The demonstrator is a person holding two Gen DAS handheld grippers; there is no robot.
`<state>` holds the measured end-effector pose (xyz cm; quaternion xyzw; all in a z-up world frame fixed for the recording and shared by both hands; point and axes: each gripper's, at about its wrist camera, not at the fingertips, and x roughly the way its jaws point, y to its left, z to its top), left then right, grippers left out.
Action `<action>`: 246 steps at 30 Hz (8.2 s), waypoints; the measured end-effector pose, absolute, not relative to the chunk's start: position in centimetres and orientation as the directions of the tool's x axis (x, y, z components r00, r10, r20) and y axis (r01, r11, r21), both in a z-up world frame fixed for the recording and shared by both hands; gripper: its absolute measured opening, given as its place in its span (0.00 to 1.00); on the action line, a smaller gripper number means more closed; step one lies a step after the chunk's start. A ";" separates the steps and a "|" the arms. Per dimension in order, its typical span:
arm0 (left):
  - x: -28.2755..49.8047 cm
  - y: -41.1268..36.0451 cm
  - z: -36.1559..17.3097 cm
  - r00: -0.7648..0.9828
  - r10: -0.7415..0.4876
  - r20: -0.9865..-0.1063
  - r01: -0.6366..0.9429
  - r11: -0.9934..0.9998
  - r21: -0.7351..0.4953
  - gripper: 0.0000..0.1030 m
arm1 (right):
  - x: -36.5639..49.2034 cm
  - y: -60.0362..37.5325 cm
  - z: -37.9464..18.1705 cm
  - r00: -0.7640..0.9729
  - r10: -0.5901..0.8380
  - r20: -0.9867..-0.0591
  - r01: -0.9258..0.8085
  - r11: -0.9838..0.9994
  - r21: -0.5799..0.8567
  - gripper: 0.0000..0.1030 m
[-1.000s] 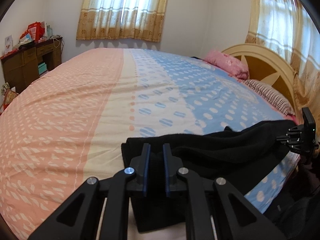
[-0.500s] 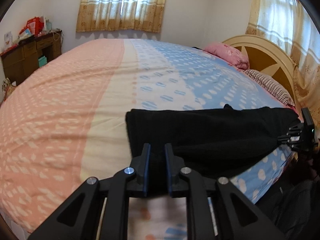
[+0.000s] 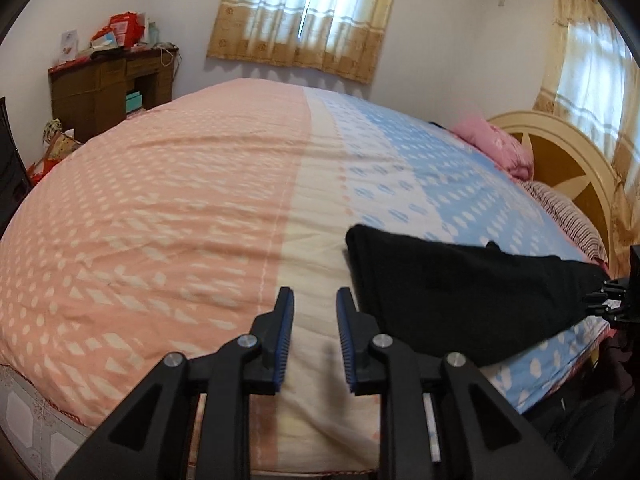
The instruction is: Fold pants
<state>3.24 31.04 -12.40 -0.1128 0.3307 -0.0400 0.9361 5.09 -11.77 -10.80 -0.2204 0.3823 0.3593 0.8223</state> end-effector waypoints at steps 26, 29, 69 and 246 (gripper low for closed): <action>11.0 28.7 -13.6 0.649 -0.310 -0.695 0.055 0.930 -0.364 0.25 | 18.4 1.6 -11.0 0.301 0.573 -0.763 -0.721 0.660 0.211 0.37; 11.1 28.9 -13.8 0.644 -0.281 -0.712 0.030 0.939 -0.344 0.27 | 18.6 1.3 -11.4 0.296 0.572 -0.765 -0.714 0.665 0.221 0.37; 12.5 28.5 -13.1 0.707 -0.272 -0.653 0.008 0.926 -0.377 0.07 | 23.5 1.8 -14.9 0.193 0.574 -0.796 -0.527 0.745 0.409 0.05; 10.6 18.9 -13.8 0.647 -0.164 -0.745 0.202 0.979 -0.040 0.52 | 7.4 -8.1 -14.8 0.292 0.611 -0.736 -0.668 0.681 0.300 0.53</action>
